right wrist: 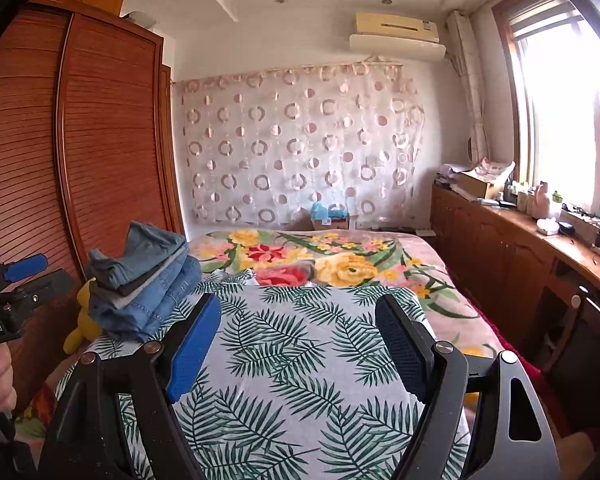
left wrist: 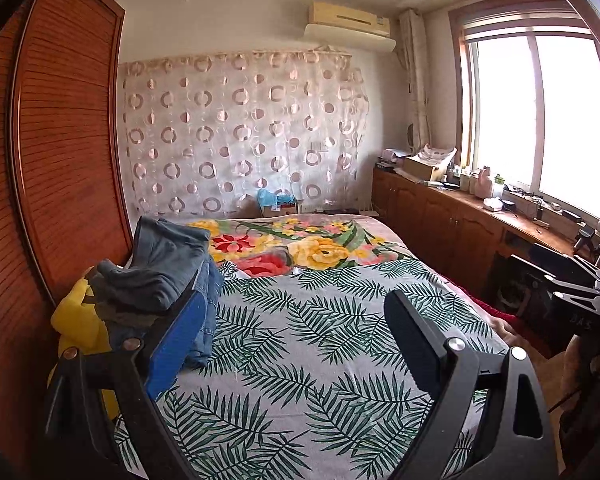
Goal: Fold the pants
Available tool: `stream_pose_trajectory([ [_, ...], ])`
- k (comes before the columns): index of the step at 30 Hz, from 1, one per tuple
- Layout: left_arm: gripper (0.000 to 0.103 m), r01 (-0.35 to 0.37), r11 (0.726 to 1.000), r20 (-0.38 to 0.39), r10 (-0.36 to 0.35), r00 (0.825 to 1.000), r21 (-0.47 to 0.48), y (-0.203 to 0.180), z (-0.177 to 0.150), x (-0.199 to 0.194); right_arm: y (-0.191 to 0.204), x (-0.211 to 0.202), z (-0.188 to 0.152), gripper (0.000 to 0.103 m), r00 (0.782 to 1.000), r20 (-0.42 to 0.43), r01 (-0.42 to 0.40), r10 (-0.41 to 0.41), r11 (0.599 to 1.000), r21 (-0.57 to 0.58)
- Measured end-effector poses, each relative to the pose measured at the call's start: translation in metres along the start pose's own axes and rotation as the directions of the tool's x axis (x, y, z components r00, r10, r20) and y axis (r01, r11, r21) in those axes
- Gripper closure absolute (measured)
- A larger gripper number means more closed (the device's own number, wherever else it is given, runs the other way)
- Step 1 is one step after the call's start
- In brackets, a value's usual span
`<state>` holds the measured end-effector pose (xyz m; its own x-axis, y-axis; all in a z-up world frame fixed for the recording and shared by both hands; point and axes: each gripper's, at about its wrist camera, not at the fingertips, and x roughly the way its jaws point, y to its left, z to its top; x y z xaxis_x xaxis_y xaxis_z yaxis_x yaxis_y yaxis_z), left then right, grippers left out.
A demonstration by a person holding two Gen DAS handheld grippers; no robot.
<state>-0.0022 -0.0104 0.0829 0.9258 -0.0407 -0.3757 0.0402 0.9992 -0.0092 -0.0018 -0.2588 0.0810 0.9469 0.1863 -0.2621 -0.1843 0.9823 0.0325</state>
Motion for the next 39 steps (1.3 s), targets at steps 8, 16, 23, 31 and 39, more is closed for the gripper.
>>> stream_pose_trajectory([
  [8, 0.012, 0.0, 1.0, -0.002, 0.0, 1.0, 0.001, -0.0012, -0.0017, -0.001, 0.0006, 0.0004, 0.0007, 0.022, 1.0, -0.001, 0.0, 0.0, 1.0, -0.001],
  [16, 0.012, -0.001, 1.0, 0.001, 0.001, 1.0, 0.001, -0.0046, -0.0038, 0.0001, -0.0002, -0.0001, 0.0016, 0.022, 1.0, 0.001, 0.0, 0.0, 1.0, -0.004],
  [23, 0.012, 0.0, 1.0, 0.001, 0.0, 1.0, 0.0, -0.0043, -0.004, 0.0, 0.0004, -0.0004, 0.0007, 0.022, 1.0, 0.004, 0.0, 0.0, 1.0, -0.003],
  [31, 0.012, -0.001, 1.0, 0.002, 0.001, 1.0, -0.002, -0.0044, -0.0044, -0.0002, 0.0003, -0.0009, 0.0008, 0.022, 1.0, 0.003, -0.002, 0.002, 1.0, -0.001],
  [39, 0.012, 0.0, 1.0, 0.002, 0.0, 1.0, -0.001, -0.0042, -0.0044, 0.0004, 0.0002, -0.0006, 0.0, 0.022, 1.0, 0.002, -0.002, 0.002, 1.0, -0.003],
])
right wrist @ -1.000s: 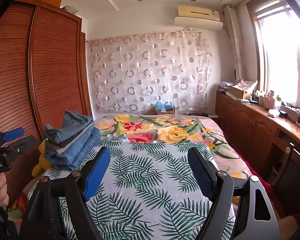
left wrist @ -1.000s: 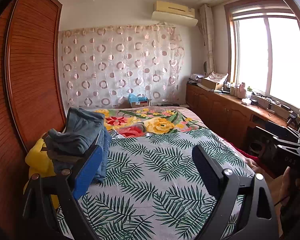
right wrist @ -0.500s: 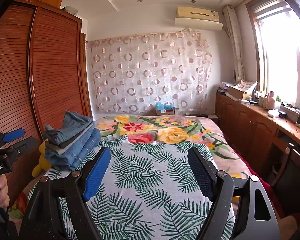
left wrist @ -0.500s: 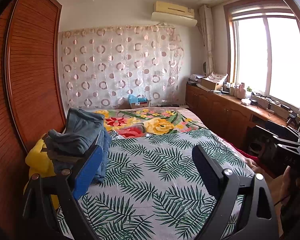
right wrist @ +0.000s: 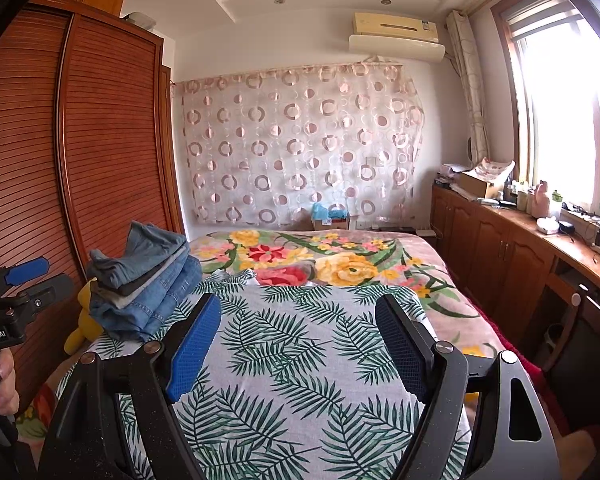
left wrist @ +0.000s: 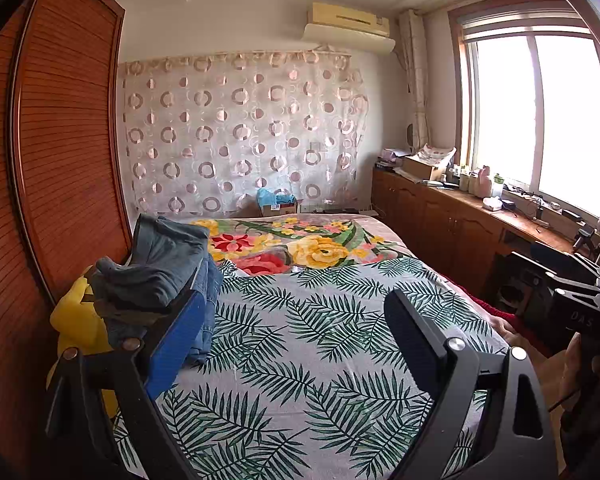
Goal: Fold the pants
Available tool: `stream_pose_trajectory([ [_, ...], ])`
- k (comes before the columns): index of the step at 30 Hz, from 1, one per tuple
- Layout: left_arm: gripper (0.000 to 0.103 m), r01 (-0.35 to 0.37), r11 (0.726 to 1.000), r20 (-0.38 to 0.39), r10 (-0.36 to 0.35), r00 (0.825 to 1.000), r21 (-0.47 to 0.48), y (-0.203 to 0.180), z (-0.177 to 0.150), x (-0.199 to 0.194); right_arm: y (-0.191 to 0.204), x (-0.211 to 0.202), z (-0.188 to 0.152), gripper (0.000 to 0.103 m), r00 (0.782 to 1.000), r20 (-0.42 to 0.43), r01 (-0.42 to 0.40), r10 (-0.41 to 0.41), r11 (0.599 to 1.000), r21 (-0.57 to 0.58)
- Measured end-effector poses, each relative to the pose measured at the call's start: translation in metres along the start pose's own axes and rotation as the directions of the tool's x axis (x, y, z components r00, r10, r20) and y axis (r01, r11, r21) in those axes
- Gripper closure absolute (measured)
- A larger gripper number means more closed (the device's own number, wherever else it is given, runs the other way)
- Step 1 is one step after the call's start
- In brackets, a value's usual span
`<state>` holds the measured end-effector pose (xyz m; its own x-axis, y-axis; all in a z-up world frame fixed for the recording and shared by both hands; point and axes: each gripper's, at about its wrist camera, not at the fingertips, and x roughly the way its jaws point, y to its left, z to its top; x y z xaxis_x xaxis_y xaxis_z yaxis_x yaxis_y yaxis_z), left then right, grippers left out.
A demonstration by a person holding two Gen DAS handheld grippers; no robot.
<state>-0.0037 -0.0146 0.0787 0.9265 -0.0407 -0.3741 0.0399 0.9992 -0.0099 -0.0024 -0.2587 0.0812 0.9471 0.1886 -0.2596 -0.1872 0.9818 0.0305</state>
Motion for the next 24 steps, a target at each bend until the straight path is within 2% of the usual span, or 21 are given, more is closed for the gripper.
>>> stream_pose_trajectory([
  [24, 0.012, 0.002, 1.0, 0.005, -0.002, 1.0, -0.002, -0.002, 0.0003, -0.0024, -0.0001, -0.0016, -0.0018, 0.022, 1.0, 0.003, 0.005, -0.005, 1.0, 0.001],
])
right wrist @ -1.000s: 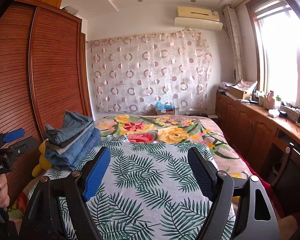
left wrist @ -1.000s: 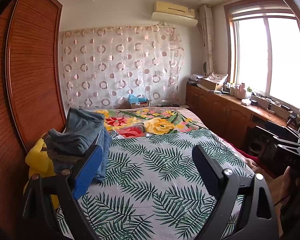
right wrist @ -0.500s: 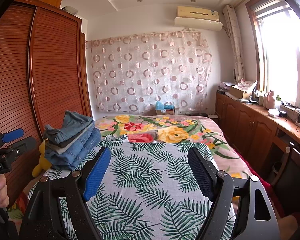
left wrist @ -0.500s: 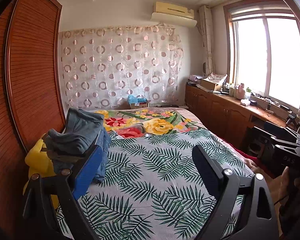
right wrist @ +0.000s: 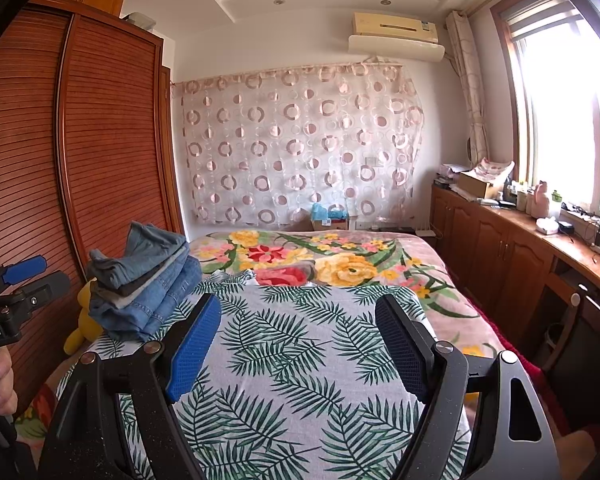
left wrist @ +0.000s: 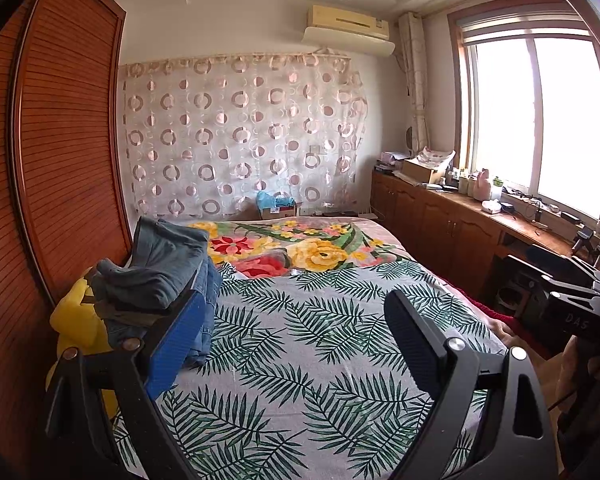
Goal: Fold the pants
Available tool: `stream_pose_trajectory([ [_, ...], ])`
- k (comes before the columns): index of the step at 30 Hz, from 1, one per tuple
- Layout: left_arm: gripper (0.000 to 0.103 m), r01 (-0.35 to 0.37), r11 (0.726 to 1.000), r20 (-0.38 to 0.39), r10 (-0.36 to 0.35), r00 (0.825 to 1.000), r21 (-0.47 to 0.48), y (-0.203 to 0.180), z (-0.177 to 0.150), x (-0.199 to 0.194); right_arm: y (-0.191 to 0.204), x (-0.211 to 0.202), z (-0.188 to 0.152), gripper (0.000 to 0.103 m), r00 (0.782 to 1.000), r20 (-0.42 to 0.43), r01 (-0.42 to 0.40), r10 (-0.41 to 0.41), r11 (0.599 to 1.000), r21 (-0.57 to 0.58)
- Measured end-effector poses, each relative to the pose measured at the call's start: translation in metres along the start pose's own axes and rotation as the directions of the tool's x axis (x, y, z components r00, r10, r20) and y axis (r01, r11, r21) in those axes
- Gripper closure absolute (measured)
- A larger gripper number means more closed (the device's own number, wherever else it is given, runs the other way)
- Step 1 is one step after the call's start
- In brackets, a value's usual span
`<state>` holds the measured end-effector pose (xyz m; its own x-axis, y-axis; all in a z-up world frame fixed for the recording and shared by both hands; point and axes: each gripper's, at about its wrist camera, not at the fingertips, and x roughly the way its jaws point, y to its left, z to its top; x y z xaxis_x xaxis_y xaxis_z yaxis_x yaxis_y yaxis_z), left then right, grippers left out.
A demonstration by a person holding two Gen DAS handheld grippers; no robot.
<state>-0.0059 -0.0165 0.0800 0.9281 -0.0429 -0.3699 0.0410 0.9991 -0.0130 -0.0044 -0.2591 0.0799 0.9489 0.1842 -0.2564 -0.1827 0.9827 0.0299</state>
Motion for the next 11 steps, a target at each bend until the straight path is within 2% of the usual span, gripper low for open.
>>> stream_pose_trajectory([
  [11, 0.012, 0.001, 1.0, 0.001, -0.001, 1.0, 0.0, -0.0007, -0.0004, 0.0, -0.0001, -0.0002, 0.0001, 0.022, 1.0, -0.001, 0.0, 0.0, 1.0, 0.0],
])
